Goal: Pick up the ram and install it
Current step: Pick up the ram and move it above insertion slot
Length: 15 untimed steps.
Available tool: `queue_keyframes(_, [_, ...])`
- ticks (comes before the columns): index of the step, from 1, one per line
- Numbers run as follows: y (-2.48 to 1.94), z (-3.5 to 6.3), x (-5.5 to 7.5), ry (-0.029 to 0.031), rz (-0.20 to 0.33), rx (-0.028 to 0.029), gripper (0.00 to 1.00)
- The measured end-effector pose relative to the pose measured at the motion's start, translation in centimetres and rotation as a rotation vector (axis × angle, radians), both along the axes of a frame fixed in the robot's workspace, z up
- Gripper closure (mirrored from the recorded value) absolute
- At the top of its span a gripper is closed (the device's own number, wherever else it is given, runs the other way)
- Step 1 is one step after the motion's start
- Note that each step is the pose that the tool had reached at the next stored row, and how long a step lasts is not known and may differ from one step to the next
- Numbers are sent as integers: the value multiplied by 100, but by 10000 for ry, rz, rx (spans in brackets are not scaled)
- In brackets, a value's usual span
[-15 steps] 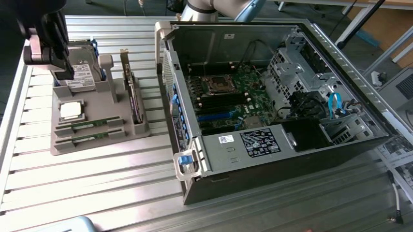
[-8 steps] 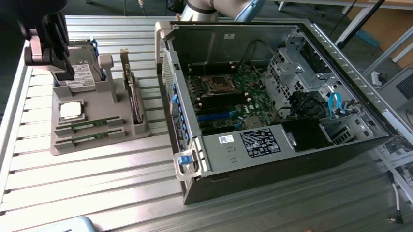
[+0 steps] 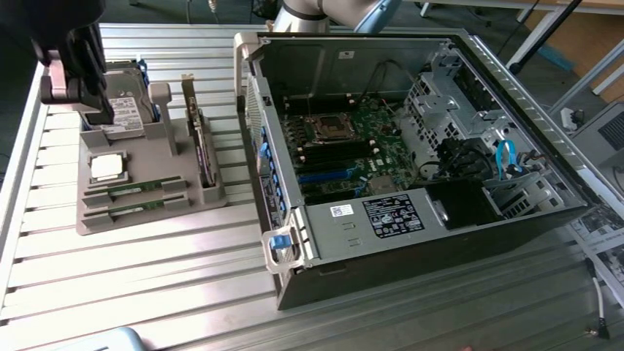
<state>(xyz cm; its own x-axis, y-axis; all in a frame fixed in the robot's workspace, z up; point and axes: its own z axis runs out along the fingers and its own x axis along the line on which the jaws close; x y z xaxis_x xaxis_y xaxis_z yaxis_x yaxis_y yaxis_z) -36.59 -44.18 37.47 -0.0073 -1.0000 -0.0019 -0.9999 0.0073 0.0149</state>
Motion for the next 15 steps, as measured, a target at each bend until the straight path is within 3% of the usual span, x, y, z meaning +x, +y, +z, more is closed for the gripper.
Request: queue_keyframes(15, [0,-176,0,1,26,-1,89])
